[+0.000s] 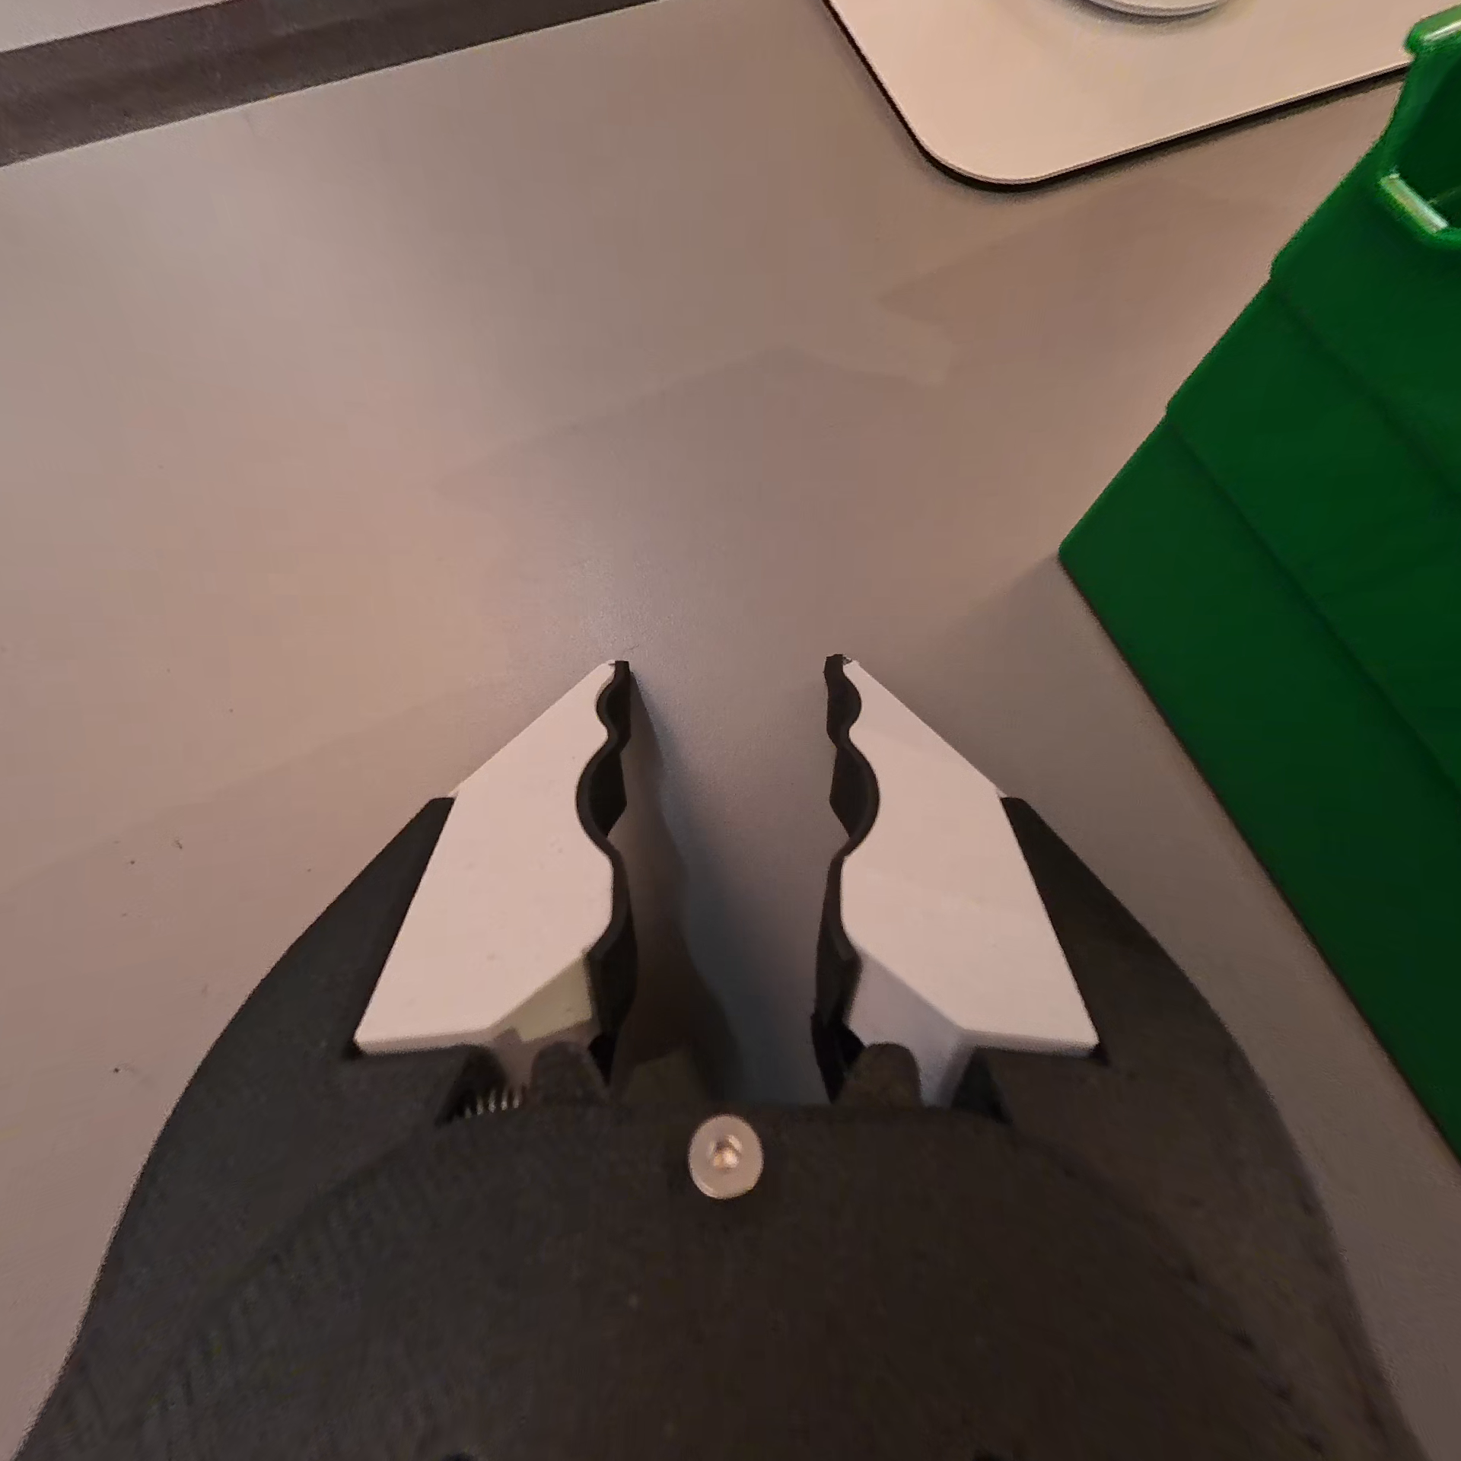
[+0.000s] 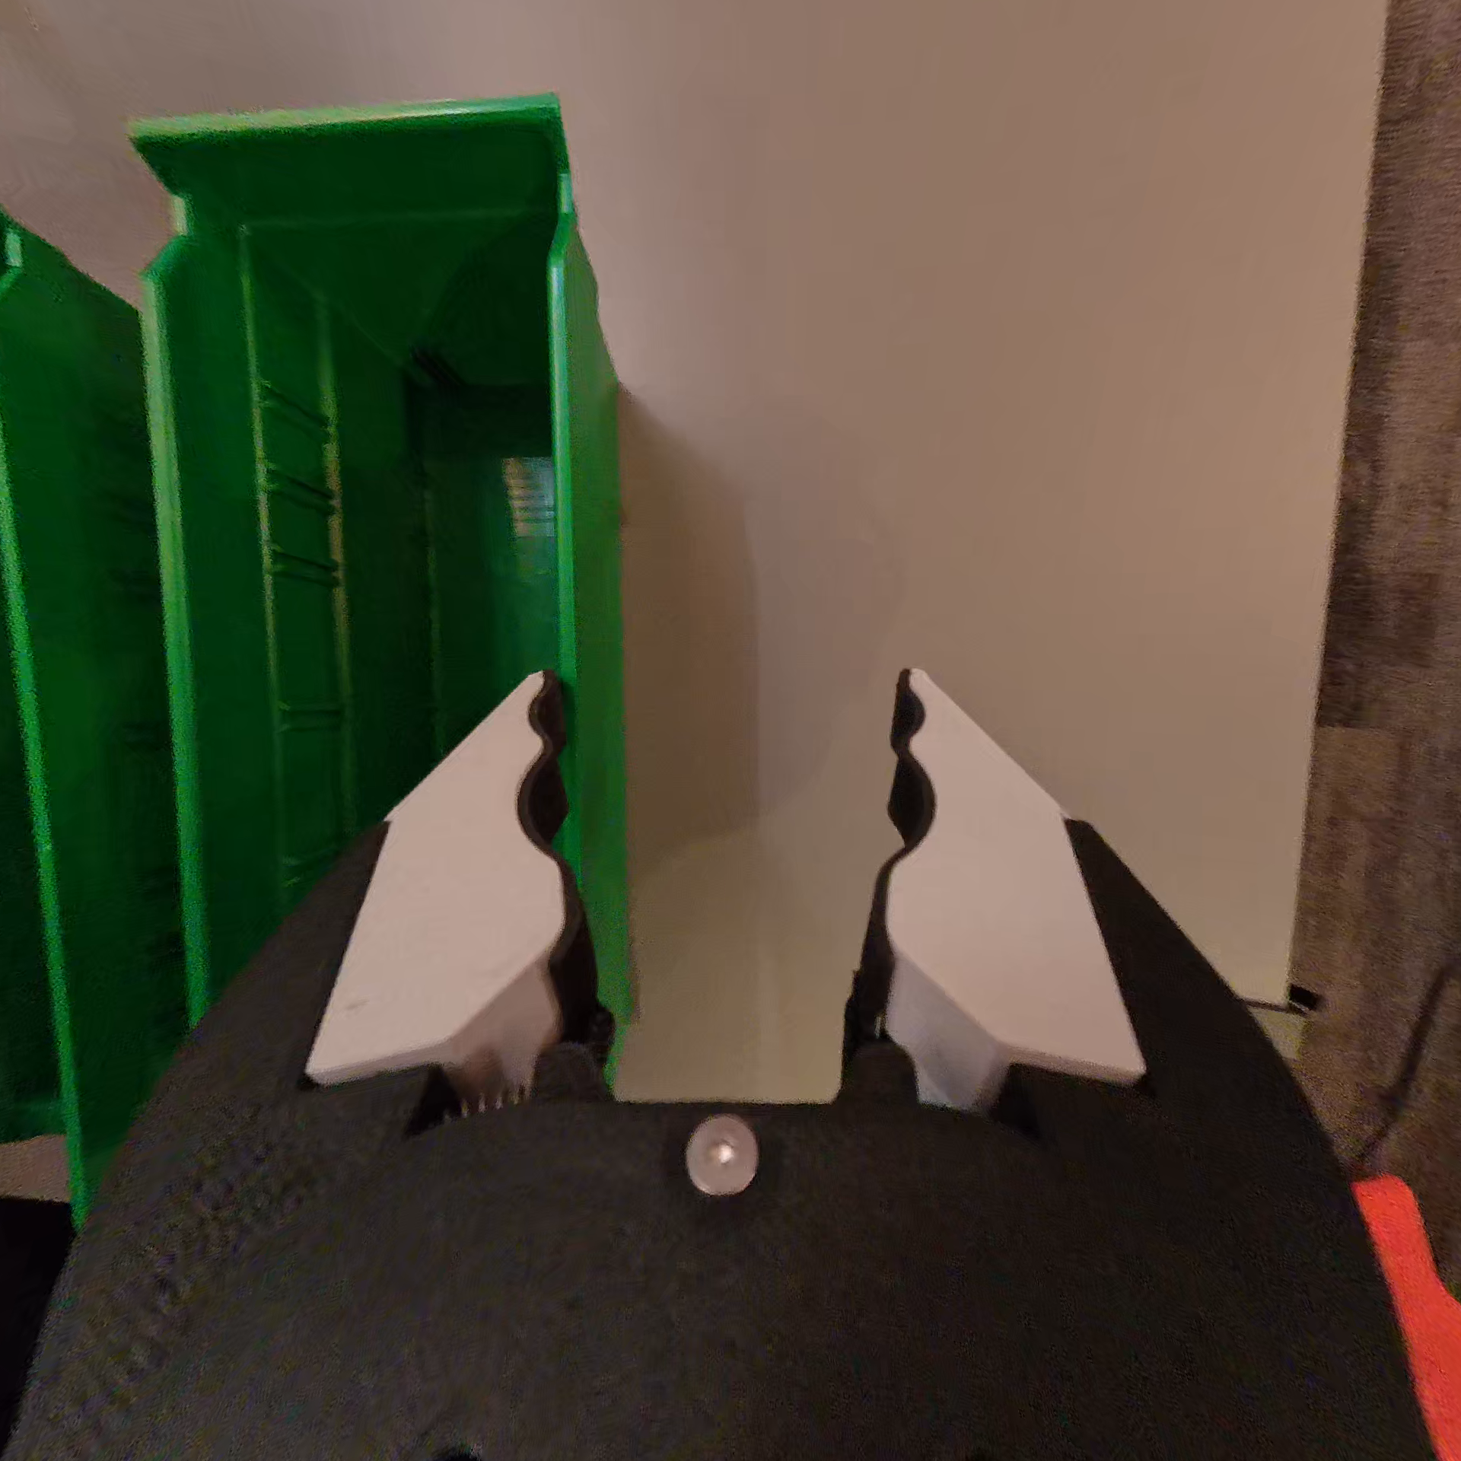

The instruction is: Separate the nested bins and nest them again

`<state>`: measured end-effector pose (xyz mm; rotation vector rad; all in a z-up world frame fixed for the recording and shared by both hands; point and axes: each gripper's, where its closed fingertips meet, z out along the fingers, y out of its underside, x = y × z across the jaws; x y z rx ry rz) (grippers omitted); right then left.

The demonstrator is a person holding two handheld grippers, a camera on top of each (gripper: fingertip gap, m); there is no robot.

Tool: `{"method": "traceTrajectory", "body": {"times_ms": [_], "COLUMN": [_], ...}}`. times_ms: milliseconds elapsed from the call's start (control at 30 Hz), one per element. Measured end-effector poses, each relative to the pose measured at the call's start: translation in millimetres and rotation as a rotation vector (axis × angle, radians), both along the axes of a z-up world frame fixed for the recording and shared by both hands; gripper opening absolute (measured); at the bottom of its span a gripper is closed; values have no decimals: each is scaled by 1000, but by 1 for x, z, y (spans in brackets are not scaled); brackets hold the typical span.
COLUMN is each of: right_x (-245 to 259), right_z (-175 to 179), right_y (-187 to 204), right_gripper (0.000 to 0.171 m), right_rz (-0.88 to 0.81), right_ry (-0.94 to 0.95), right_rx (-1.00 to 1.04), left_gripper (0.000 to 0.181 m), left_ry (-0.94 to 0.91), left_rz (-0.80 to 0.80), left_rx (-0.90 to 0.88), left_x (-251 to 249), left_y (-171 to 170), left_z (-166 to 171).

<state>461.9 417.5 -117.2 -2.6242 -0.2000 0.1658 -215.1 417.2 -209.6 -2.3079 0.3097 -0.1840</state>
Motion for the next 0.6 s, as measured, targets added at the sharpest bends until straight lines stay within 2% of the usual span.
{"method": "traceTrajectory", "body": {"times_ms": [67,167,300,433,600], "right_x": [-5,-8,-16,-25,-28], "right_z": [-4,-8,-11,-11,-27], "right_y": [-3,-4,-6,-6,-14], "right_gripper": [72,70,57,31,35], "right_rz": [25,45,73,97,115], "right_ry": [36,43,94,160,140], "right_rx": [-31,-48,-70,-67,-129], "left_gripper": [48,48,48,47,47], "left_ry": [-1,-2,-5,-10,-9], "left_rz": [0,1,2,4,5], "left_rx": [0,0,0,-1,-1], "left_x": [0,0,0,-1,-1], "left_y": [0,0,0,0,0], "left_z": [0,0,0,0,0]}}
